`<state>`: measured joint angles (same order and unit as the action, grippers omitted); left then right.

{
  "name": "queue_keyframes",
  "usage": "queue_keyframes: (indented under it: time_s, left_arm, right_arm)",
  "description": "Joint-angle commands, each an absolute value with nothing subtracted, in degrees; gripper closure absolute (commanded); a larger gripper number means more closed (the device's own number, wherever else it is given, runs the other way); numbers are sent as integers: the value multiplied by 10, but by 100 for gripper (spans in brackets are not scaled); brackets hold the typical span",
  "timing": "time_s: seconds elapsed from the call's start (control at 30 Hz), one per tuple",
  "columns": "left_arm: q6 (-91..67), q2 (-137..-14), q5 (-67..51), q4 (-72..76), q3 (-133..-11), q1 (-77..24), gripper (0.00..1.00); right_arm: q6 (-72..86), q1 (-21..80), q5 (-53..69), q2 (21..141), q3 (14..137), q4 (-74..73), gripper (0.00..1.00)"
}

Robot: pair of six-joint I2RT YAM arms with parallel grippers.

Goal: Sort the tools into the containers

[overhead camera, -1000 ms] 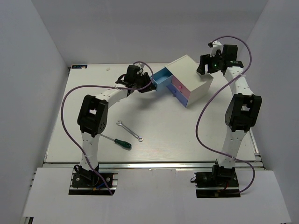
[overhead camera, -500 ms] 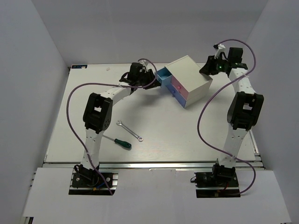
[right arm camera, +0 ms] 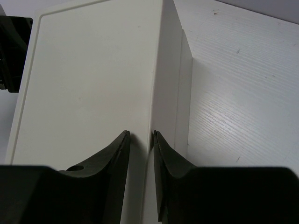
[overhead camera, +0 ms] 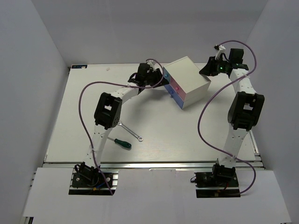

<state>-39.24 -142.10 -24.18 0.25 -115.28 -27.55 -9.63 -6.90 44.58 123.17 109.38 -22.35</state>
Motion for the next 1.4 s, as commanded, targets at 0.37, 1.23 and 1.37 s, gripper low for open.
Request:
queue_keyframes:
  time_s: [0.37,1.23,1.37]
  left_arm:
    - [-417,-1279,-257,131,-991,-287,86]
    - [-498,-1330,-342,174,-1027,-326,41]
    - [-492,-1329,-335,163,-1020,-326,45]
  right_arm:
    - [-100,-67,430,1253,1075,-278,64]
    - [-107,-72,419,1256,1073,-282,61]
    - [-106,-72,422,1259,1073,-283,61]
